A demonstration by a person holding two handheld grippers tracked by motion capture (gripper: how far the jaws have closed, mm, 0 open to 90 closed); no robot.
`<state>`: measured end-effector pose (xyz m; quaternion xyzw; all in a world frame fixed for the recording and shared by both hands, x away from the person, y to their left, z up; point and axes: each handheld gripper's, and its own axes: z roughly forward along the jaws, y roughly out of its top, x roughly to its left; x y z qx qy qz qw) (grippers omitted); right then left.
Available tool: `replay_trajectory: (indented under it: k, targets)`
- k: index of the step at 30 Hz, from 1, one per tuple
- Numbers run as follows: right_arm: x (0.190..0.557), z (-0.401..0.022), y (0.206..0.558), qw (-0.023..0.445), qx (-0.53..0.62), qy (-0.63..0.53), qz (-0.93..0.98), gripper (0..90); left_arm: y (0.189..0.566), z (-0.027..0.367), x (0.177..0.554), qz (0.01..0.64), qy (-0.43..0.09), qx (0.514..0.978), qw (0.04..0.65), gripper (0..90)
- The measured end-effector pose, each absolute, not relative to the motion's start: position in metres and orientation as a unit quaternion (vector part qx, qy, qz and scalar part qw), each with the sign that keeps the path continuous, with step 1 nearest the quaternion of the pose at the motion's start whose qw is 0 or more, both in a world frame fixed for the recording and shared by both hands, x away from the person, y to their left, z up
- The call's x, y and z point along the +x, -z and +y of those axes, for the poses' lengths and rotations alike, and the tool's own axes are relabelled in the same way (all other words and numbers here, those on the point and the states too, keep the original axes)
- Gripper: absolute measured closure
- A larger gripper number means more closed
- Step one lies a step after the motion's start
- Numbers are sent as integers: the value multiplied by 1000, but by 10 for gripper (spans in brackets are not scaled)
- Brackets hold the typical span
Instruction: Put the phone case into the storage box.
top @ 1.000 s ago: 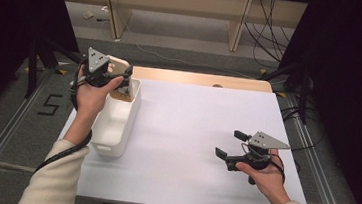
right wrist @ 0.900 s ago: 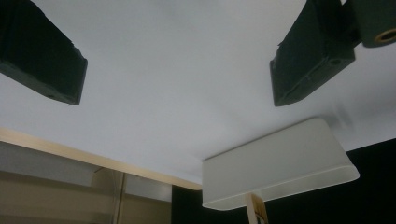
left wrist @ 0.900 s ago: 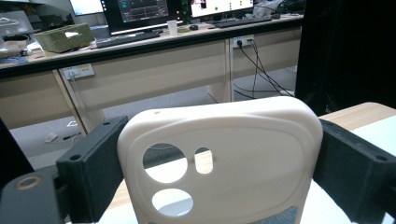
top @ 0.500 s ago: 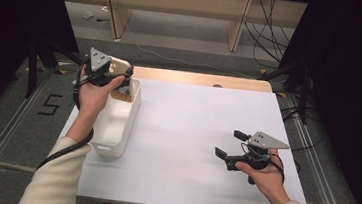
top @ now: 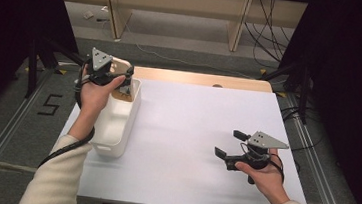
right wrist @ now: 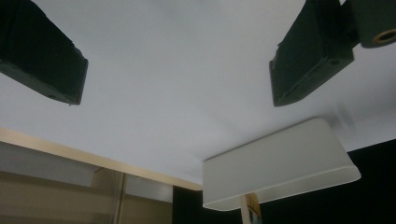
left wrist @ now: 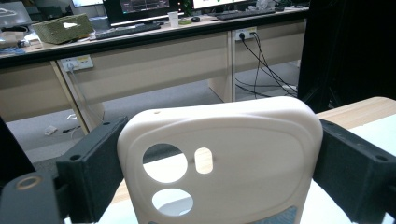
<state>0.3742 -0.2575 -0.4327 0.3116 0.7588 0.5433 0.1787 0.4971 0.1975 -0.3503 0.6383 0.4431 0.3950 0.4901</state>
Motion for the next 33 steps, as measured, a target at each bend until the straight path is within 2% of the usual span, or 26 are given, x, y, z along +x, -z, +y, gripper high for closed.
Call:
replay_trajectory:
  k: [33]
  targets:
    - [374,-257,433,176,310,-544,759,55,348,195,519,447,-392,642,484,98]
